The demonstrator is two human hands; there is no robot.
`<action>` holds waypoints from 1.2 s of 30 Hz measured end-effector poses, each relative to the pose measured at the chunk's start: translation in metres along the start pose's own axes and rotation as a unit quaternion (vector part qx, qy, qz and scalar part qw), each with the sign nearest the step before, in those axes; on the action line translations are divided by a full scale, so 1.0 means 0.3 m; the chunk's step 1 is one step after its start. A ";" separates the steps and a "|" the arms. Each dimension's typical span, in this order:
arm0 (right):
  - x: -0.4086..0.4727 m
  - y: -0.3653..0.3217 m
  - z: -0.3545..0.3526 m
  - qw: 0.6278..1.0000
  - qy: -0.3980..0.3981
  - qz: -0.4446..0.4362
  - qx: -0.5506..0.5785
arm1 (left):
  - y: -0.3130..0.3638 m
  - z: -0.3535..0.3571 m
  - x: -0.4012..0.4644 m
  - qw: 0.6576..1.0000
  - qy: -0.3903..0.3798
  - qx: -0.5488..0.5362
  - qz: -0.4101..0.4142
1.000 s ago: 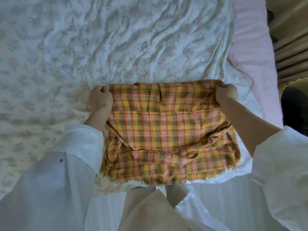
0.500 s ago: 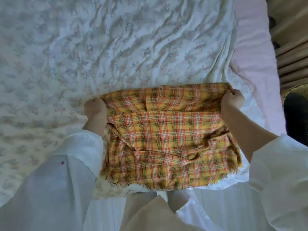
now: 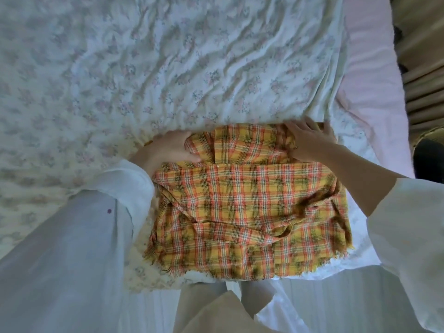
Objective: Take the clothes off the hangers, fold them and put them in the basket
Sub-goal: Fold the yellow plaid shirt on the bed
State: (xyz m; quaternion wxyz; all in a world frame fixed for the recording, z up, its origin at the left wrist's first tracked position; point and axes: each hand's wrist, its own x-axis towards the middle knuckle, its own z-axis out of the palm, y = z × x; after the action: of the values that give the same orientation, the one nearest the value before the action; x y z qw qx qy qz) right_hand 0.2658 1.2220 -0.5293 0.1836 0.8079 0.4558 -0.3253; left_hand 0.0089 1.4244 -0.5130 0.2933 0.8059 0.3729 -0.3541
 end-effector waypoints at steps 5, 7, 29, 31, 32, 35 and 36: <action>0.017 0.015 -0.033 0.998 0.018 0.052 -0.025 | -0.060 -0.031 0.018 0.999 -0.044 0.010 -0.027; 0.018 0.002 -0.043 0.996 0.055 0.060 -0.032 | -0.061 -0.037 0.022 0.999 -0.010 0.014 -0.029; -0.236 0.005 0.027 0.897 0.413 0.053 0.149 | -0.066 0.042 -0.173 0.879 0.466 0.076 0.069; -0.297 -0.008 0.128 0.908 0.393 0.052 0.136 | -0.091 0.156 -0.200 0.897 0.425 0.094 0.071; -0.320 -0.010 0.176 0.913 0.385 0.052 0.121 | -0.101 0.209 -0.211 0.906 0.405 0.103 0.068; -0.365 -0.013 0.282 0.947 0.303 0.062 0.086 | -0.119 0.319 -0.237 0.943 0.314 0.102 0.046; -0.374 -0.018 0.308 0.958 0.265 0.071 0.082 | -0.122 0.341 -0.242 0.955 0.280 0.091 0.042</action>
State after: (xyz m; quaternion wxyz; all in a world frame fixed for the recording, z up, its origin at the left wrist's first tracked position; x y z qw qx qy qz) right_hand 0.1861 1.1007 -0.5183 0.0119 0.9075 0.4017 -0.1219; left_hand -0.0910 1.3406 -0.5223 0.1172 0.9109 0.3724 -0.1337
